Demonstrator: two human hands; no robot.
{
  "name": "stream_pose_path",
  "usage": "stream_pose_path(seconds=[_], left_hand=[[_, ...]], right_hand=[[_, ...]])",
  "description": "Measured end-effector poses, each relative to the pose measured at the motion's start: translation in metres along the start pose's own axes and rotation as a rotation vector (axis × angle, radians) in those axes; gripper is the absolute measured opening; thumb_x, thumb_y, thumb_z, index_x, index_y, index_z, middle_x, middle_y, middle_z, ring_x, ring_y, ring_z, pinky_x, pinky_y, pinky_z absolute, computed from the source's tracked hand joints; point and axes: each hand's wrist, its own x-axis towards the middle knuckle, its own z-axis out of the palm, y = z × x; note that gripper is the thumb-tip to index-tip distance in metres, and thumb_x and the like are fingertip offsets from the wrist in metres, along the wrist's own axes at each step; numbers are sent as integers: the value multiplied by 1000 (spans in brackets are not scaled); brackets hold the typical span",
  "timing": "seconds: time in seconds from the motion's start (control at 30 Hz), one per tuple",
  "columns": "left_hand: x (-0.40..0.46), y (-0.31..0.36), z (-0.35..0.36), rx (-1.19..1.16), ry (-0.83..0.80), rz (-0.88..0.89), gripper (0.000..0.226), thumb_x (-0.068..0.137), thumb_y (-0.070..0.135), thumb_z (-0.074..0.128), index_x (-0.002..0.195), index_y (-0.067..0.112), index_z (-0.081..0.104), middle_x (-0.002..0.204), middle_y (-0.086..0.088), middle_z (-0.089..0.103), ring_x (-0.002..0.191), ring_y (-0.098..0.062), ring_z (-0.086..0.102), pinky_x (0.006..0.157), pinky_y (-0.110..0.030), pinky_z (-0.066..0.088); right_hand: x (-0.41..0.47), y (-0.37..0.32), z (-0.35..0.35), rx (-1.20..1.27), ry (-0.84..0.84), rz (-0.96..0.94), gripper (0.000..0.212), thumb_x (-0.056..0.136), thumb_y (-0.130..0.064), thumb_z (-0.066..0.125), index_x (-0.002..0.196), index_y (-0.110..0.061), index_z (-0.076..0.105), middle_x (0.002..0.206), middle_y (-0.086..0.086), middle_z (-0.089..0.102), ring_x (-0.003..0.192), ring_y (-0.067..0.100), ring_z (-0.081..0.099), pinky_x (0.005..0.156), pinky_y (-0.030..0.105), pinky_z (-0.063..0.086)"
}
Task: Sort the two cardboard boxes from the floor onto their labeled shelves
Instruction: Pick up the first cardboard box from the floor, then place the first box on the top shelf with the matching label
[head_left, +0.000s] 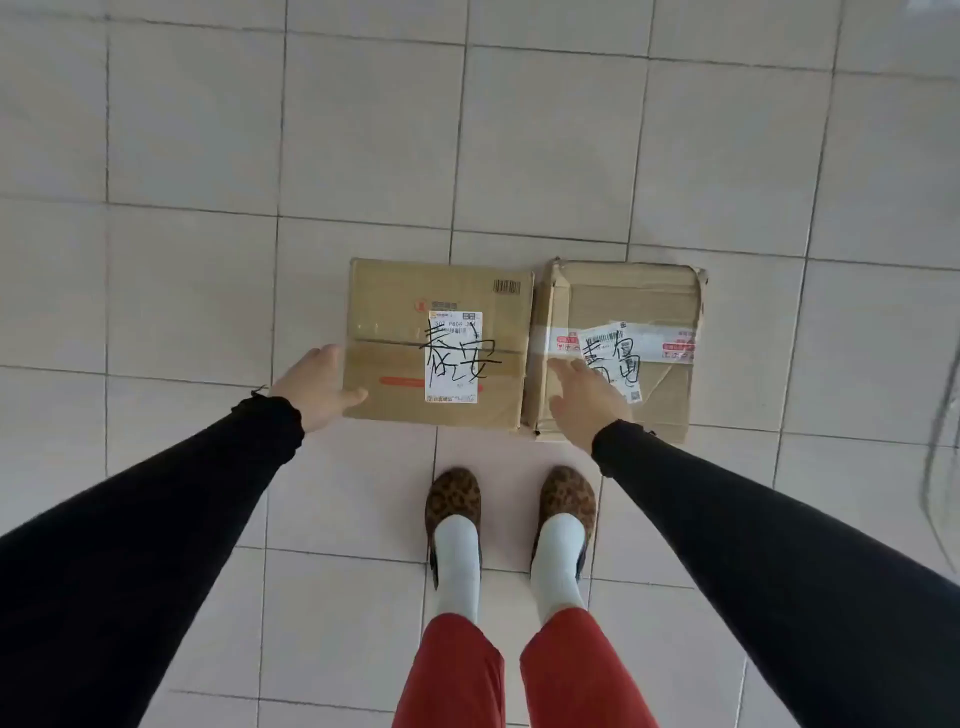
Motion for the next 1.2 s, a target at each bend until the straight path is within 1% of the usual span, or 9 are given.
stream_pose_path(seconds=[0.1,0.27,0.4,0.5,0.83,0.93,1.0,1.1,1.2], left_hand=[[29,-13,16,-125,20,-23,78,81,55,72,141,12,48,138,-6,60,123,-28,59,103,-42,48],[55,-10,30,-401,25,-120,77,86,46,78,143,11,41,131,0,58,115,-22,57,94,-32,43],[40,3,24,-517,80,-93,69,89,40,78,139,12,40,129,-1,59,115,-23,60,84,-27,46],[3,21,3,-568,122,-37,64,90,39,76,137,14,41,127,1,61,114,-22,61,82,-27,46],[-216,135,-203,-747,227,253,60,92,48,71,138,23,42,124,14,61,116,-9,62,84,-24,49],[-296,171,-286,-857,255,350,63,93,48,71,143,28,40,131,12,61,118,-6,61,85,-24,48],[-347,193,-338,-920,268,442,65,94,47,70,147,28,38,136,9,61,117,-5,62,84,-24,49],[-420,223,-410,-978,240,598,67,93,52,68,150,36,36,136,12,65,124,-10,64,93,-33,53],[-479,242,-480,-989,186,739,75,88,63,69,153,50,34,144,21,62,137,-9,55,113,-44,43]], right_hand=[[25,0,27,1,31,15,58,90,-7,41,146,-24,33,138,8,48,125,30,47,92,44,49],[60,-3,58,-139,39,-6,60,91,-3,42,148,-13,29,136,10,50,119,33,50,96,41,40],[59,-10,49,41,-9,62,63,88,1,40,148,-14,29,135,8,46,112,32,54,76,38,48],[28,-18,9,124,47,57,58,88,2,43,143,-14,37,132,11,50,111,36,56,83,41,53],[-142,-95,-270,482,283,-102,64,87,5,30,138,-30,48,118,-3,58,94,17,63,89,42,55],[-211,-140,-373,601,358,-228,62,89,13,27,138,-16,51,110,-2,62,75,-9,62,74,12,51],[-252,-168,-433,635,394,-310,65,87,14,26,135,-20,54,106,-3,66,66,-8,60,60,10,43],[-303,-202,-513,680,477,-402,61,89,8,32,128,-31,58,108,-5,71,84,12,65,70,28,49],[-359,-241,-589,686,595,-489,48,96,2,35,131,-22,57,112,-7,70,99,8,66,82,23,52]])
